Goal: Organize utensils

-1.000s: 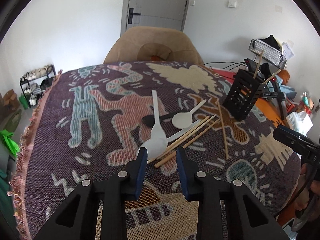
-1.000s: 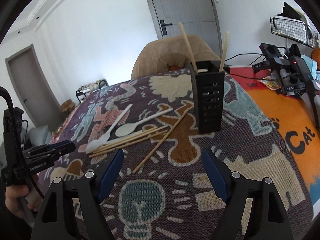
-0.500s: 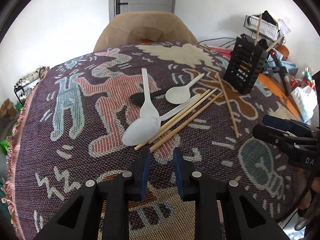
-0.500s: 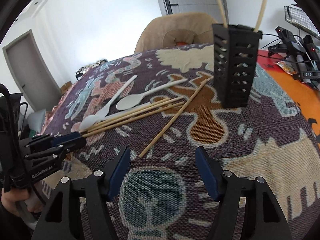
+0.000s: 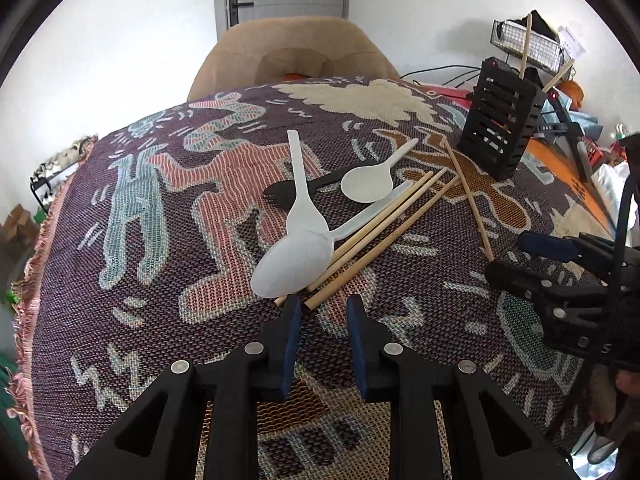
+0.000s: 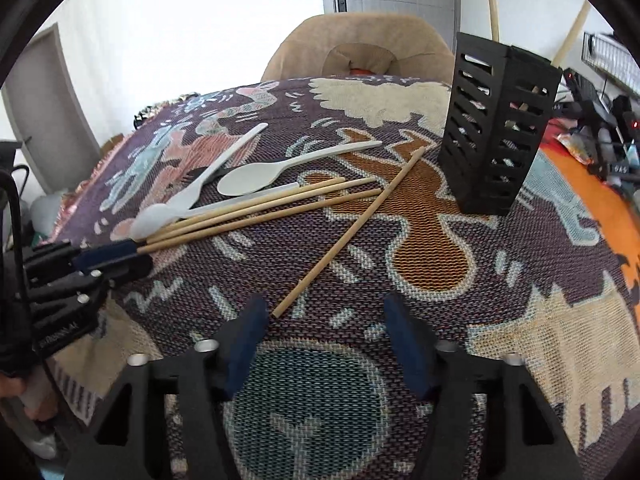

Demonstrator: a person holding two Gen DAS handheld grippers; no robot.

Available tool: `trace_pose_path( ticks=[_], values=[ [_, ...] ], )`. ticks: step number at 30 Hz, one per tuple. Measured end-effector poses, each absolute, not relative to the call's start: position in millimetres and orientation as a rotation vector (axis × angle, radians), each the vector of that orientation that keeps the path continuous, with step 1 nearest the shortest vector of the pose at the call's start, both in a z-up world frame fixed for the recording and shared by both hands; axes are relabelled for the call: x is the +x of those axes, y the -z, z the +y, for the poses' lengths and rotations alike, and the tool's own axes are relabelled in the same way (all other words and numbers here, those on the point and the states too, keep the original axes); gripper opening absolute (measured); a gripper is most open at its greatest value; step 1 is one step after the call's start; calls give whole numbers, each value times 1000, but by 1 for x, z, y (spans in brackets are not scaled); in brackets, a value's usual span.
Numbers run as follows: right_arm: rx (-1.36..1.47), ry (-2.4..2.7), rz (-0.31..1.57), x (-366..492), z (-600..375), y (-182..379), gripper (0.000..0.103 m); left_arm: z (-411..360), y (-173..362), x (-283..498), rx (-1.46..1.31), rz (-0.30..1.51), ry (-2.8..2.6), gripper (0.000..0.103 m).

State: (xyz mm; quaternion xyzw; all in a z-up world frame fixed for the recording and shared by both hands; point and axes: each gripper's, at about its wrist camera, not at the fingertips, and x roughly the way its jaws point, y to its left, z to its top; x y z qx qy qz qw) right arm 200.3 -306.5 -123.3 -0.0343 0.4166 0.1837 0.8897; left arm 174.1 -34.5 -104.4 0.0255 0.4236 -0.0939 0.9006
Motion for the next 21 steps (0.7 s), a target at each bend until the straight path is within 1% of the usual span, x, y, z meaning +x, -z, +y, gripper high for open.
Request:
trace_pose_path(
  ticks=[1, 2, 3, 4, 5, 8, 13, 14, 17, 21],
  values=[
    [-75, -381, 866, 200, -308, 123, 41, -34, 105, 176, 49, 882, 198, 25],
    [-76, -381, 868, 200, -310, 122, 29, -34, 106, 177, 50, 884, 199, 25],
    [-75, -382, 872, 200, -313, 122, 23, -35, 106, 178, 57, 883, 200, 25],
    [-73, -385, 874, 200, -317, 121, 14, -36, 106, 178, 63, 882, 200, 25],
    [-66, -394, 877, 199, -321, 121, 10, -37, 106, 179, 68, 881, 200, 25],
    [-54, -408, 875, 195, -334, 117, 8, -38, 107, 182, 73, 880, 203, 25],
    [-38, -419, 861, 187, -349, 112, 7, -37, 107, 180, 77, 875, 223, 24],
    [-37, -419, 859, 186, -350, 112, 7, -37, 107, 179, 81, 873, 229, 19],
    [-19, -435, 854, 183, -354, 110, 7, -39, 106, 172, 97, 873, 248, 9],
    [35, -478, 849, 181, -363, 111, 6, -44, 102, 160, 124, 862, 278, 7]
  ],
)
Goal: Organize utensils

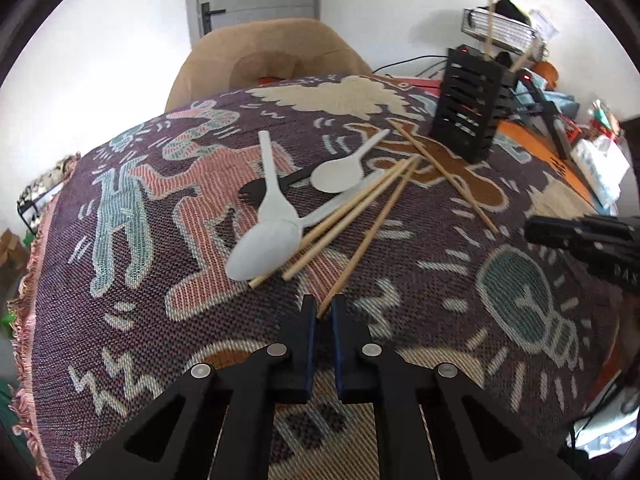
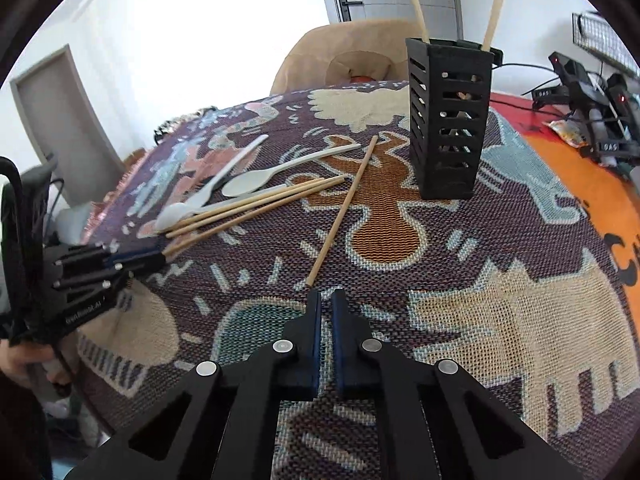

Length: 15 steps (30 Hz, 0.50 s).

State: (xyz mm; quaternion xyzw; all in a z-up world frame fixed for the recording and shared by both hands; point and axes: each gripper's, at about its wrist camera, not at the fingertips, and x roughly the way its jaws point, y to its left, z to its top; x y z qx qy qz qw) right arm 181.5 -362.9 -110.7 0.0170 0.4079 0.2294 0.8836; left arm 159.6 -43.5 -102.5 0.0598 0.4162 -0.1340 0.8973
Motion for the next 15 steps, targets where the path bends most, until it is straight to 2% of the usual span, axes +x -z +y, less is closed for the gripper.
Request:
trace_pose_path(
  ticks=[7, 9, 10, 11, 15],
  values=[
    [77, -499, 830, 177, -377, 100, 5, -45, 74, 140, 68, 786, 322, 5],
    [97, -515, 837, 180, -374, 99, 12, -44, 67, 138, 41, 769, 325, 4],
    [104, -517, 834, 182, -372, 99, 25, -43, 63, 137, 29, 760, 327, 4],
    [106, -514, 833, 184, -369, 101, 34, -42, 60, 136, 23, 751, 328, 3],
    [88, -492, 861, 195, -354, 111, 35, -39, 51, 135, 9, 724, 313, 3]
  ],
)
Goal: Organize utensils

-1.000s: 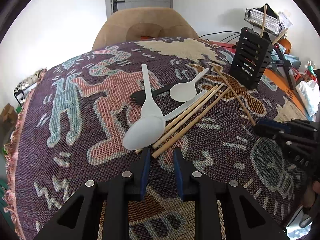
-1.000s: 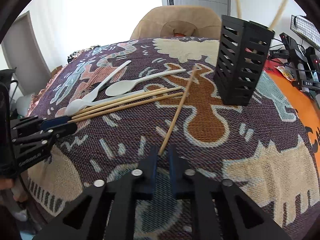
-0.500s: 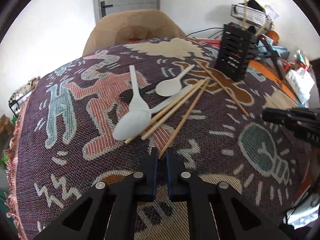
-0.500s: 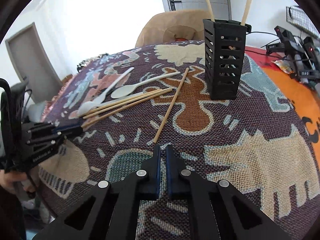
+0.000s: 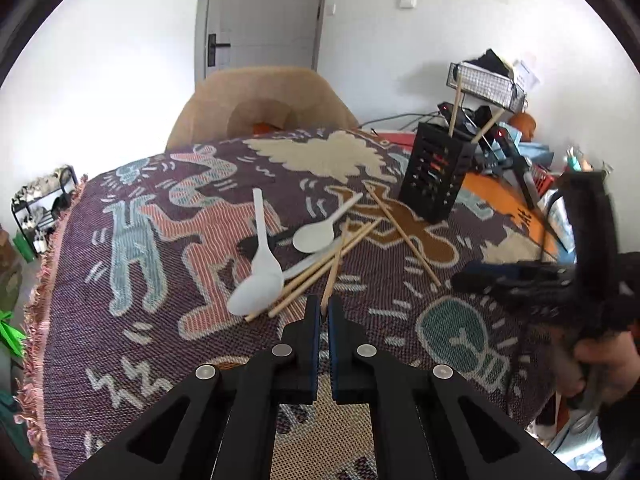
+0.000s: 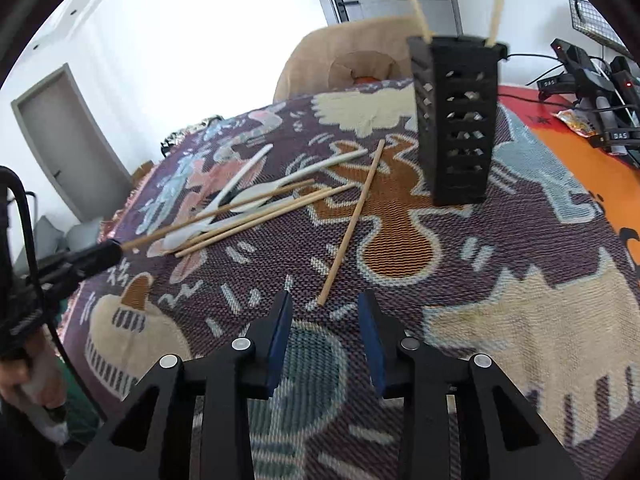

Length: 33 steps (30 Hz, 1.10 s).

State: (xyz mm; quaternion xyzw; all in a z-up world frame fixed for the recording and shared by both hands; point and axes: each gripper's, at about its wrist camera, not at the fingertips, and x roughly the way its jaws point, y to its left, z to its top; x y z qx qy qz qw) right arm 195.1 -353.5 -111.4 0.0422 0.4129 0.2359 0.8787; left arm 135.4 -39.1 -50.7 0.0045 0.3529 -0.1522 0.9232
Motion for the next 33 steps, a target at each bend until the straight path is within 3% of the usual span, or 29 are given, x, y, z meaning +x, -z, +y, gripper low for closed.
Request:
trace_pose_path(
  ticks=[4, 6, 8, 33],
  values=[
    [40, -471, 883, 203, -336, 120, 35, -34, 44, 137, -11, 714, 310, 3],
    [14, -459, 880, 204, -332, 123, 30, -33, 38, 137, -22, 704, 307, 3],
    [-10, -469, 887, 204, -329, 123, 7, -32, 32, 135, -26, 689, 304, 3],
    [124, -465, 534, 175, -396, 4, 6, -85, -54, 149, 45, 552, 343, 3]
  ],
)
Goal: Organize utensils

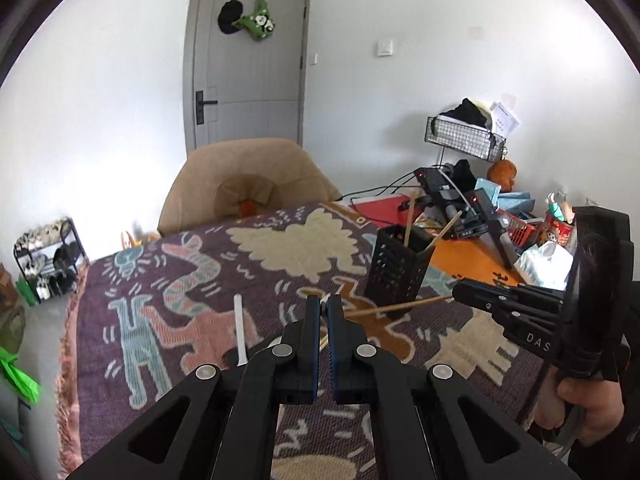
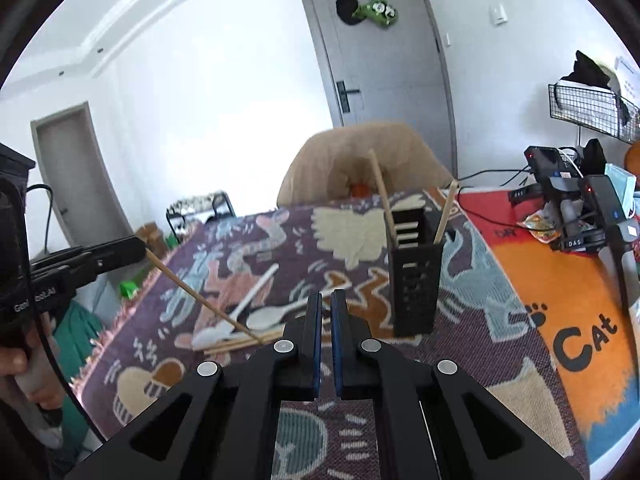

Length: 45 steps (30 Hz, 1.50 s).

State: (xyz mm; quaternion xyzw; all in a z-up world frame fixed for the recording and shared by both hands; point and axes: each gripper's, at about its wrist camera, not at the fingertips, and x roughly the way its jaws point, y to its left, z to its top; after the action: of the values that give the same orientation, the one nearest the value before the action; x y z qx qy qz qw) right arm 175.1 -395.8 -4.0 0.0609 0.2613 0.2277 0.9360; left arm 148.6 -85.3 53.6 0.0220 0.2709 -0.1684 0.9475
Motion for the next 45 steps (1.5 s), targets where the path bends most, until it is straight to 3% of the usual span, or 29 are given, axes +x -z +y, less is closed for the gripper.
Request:
trace_pose_path(
  ticks=[18, 36, 45],
  values=[
    [347, -582, 427, 180, -466, -25, 6, -128, -118, 167, 60, 442, 398, 3],
    [236, -399, 212, 181, -484, -118, 6, -143, -167, 169, 70, 337, 428, 3],
    [170, -362, 180, 203, -461, -131, 6, -139, -170, 173, 66, 333, 411, 3]
  ],
)
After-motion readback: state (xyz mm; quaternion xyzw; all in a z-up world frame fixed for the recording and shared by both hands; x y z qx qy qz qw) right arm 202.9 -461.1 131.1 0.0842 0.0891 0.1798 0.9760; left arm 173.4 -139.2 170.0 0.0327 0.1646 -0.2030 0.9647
